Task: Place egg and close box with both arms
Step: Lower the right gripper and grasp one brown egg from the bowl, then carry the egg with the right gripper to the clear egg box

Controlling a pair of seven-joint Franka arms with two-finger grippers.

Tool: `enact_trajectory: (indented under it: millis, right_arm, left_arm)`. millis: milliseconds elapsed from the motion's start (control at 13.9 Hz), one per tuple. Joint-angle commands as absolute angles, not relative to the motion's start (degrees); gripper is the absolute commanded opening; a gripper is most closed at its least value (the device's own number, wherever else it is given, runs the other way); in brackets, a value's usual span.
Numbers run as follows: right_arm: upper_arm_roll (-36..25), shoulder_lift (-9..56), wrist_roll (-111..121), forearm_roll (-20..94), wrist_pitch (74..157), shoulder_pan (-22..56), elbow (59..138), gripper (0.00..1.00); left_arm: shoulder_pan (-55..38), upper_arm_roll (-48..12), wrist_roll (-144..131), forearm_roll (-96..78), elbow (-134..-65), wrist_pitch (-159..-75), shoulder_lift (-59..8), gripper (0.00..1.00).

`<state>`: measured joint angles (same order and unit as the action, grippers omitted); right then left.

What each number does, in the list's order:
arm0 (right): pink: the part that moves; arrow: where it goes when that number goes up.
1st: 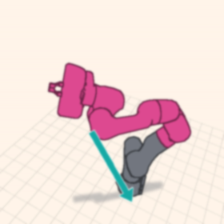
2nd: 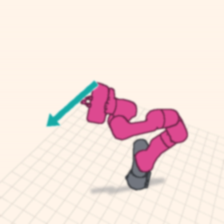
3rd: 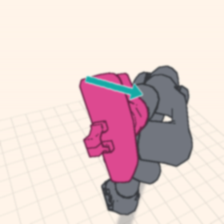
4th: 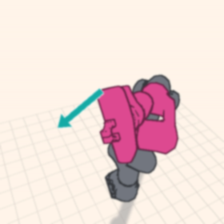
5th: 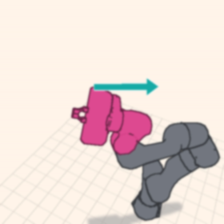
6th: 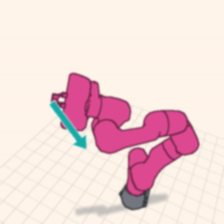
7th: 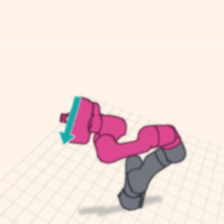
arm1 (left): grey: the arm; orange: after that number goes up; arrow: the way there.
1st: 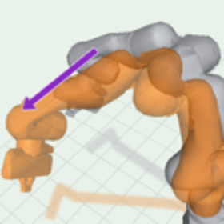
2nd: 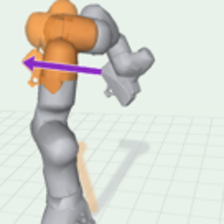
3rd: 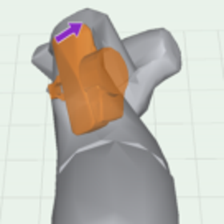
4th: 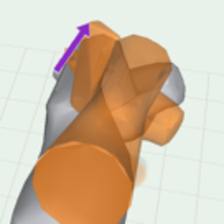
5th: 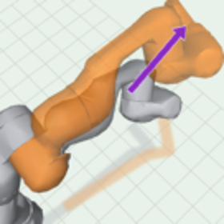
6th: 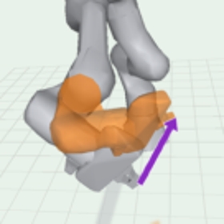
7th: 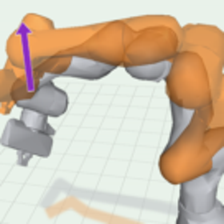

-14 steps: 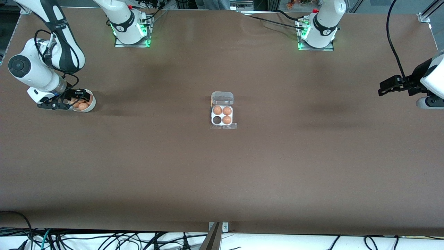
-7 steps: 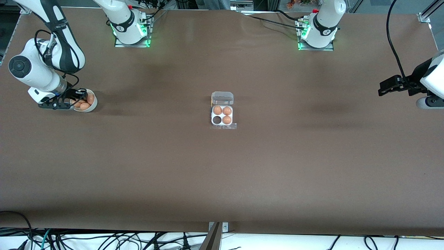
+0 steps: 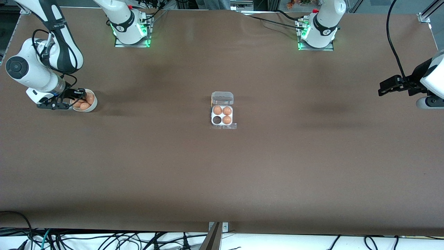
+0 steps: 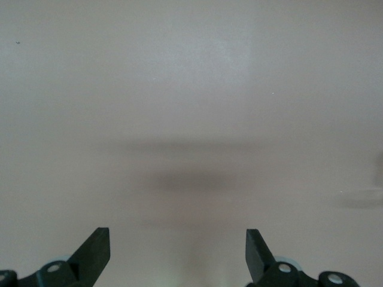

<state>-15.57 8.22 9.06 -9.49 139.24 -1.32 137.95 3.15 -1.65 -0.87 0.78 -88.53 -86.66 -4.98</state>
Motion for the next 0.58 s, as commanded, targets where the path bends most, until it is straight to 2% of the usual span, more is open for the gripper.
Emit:
enact_trajectory:
  millis: [0, 216, 504]
  right_arm:
    - [-14.7, 7.0, 9.5, -10.0, 133.5, -1.3, 134.2, 0.32]
    - [-10.5, 7.8, 8.1, -9.0, 123.5, -1.1, 126.0, 0.32]
    - [-3.0, 12.3, -0.2, -6.7, 112.6, 0.7, 113.1, 0.32]
  left_arm:
    - [3.7, -1.8, -0.2, 0.1, -87.0, -85.5, -5.5, 1.00]
    - [3.7, -1.8, -0.3, 0.1, -87.0, -85.4, -5.5, 1.00]
    - [3.7, -1.8, -0.3, 0.1, -86.9, -85.4, -5.5, 1.00]
